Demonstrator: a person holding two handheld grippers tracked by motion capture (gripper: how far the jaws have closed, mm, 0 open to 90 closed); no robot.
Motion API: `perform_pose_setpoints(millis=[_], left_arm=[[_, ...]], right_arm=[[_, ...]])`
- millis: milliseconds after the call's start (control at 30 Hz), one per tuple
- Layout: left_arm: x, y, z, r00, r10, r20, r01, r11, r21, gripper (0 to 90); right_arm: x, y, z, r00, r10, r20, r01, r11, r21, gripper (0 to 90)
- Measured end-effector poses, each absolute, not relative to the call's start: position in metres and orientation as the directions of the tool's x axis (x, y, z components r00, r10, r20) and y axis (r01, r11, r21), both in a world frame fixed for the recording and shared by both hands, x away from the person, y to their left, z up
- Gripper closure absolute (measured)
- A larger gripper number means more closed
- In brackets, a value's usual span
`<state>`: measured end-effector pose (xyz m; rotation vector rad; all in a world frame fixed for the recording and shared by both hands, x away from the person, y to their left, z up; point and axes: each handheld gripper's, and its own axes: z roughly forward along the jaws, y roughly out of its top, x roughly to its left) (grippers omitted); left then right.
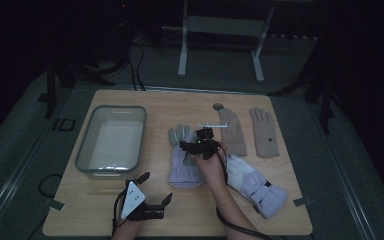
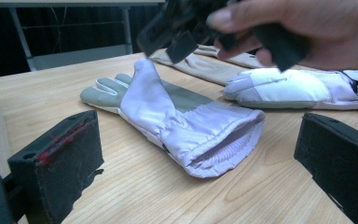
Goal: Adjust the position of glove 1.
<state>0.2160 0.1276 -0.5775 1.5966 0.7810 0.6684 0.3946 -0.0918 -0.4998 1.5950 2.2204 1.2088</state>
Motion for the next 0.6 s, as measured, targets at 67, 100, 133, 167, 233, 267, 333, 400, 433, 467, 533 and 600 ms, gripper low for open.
perform_pose_setpoints(millis=[67, 100, 133, 167, 233, 267, 333, 400, 433, 467, 533, 600], left_arm=[[0.216, 0.128, -0.577, 0.613, 0.790, 0.003, 0.123, -0.100, 0.987, 1.1], [0.216, 0.128, -0.577, 0.613, 0.790, 0.003, 0.123, -0.100, 0.987, 1.1], [0.216, 0.128, -0.577, 0.613, 0.790, 0.003, 0.124, -0.100, 0.987, 1.1], [0.216, 0.128, -0.577, 0.613, 0.790, 0.002, 0.124, -0.099, 0.987, 1.1], [0.216, 0.128, -0.577, 0.613, 0.790, 0.001, 0.123, -0.097, 0.988, 1.1], [0.216, 0.128, -0.578, 0.613, 0.790, 0.000, 0.123, -0.096, 0.988, 1.1], [0.216, 0.128, -0.578, 0.613, 0.790, -0.001, 0.123, -0.094, 0.988, 1.1], [0.216, 0.128, -0.578, 0.613, 0.790, -0.001, 0.124, -0.094, 0.988, 1.1], [0.216, 0.128, -0.578, 0.613, 0.790, -0.001, 0.124, -0.094, 0.988, 1.1], [0.216, 0.128, -0.578, 0.613, 0.790, -0.003, 0.125, -0.093, 0.988, 1.1], [0.216, 0.128, -0.578, 0.613, 0.790, -0.003, 0.125, -0.092, 0.988, 1.1], [0.216, 0.128, -0.578, 0.613, 0.790, -0.005, 0.125, -0.092, 0.988, 1.1]], right_arm=[[0.396, -0.098, -0.494, -0.431, 0.843, 0.320, 0.723, 0.111, 0.681, 19.8], [0.396, -0.098, -0.494, -0.431, 0.843, 0.320, 0.723, 0.111, 0.681, 19.8], [0.397, -0.101, -0.491, -0.448, 0.837, 0.316, 0.717, 0.125, 0.685, 16.1], [0.398, -0.103, -0.488, -0.455, 0.833, 0.316, 0.717, 0.132, 0.685, 16.1], [0.398, -0.109, -0.481, -0.519, 0.808, 0.278, 0.700, 0.216, 0.681, 14.2], [0.398, -0.111, -0.479, -0.537, 0.800, 0.268, 0.694, 0.238, 0.679, 14.4], [0.399, -0.115, -0.478, -0.560, 0.786, 0.261, 0.693, 0.272, 0.668, 15.1], [0.400, -0.119, -0.477, -0.581, 0.781, 0.229, 0.685, 0.318, 0.655, 17.3], [0.400, -0.119, -0.477, -0.581, 0.781, 0.229, 0.685, 0.318, 0.655, 17.3], [0.400, -0.122, -0.476, -0.589, 0.776, 0.224, 0.681, 0.328, 0.654, 17.9], [0.400, -0.128, -0.476, -0.599, 0.772, 0.212, 0.674, 0.344, 0.654, 18.0], [0.399, -0.135, -0.476, -0.599, 0.774, 0.207, 0.677, 0.352, 0.646, 19.3]])
